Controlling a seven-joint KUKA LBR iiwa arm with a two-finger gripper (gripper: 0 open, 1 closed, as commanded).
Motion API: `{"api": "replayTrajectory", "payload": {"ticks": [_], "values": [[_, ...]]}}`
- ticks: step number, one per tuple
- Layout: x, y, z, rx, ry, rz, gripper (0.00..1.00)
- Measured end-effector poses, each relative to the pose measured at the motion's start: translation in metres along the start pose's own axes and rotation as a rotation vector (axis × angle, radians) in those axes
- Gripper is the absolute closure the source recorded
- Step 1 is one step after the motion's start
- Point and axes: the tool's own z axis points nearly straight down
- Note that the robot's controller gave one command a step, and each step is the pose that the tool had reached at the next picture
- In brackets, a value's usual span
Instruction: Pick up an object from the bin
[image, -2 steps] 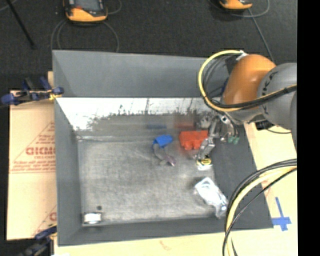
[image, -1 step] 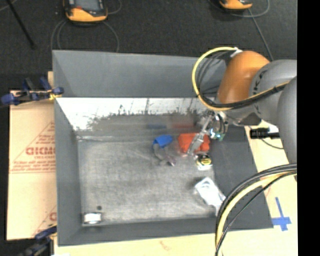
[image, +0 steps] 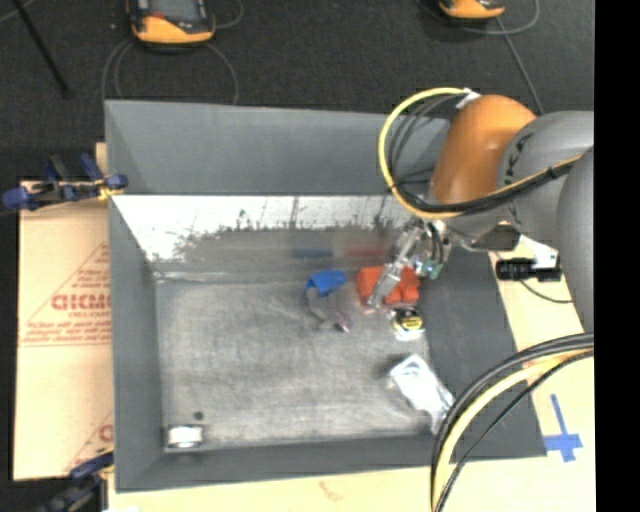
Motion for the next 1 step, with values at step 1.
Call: {"api": "replayTrajectory", "payload": {"ticks": [1], "values": [[-0.003, -0.0022, 0.0443, 0.0, -0.002, 0.091, 0.0]]}}
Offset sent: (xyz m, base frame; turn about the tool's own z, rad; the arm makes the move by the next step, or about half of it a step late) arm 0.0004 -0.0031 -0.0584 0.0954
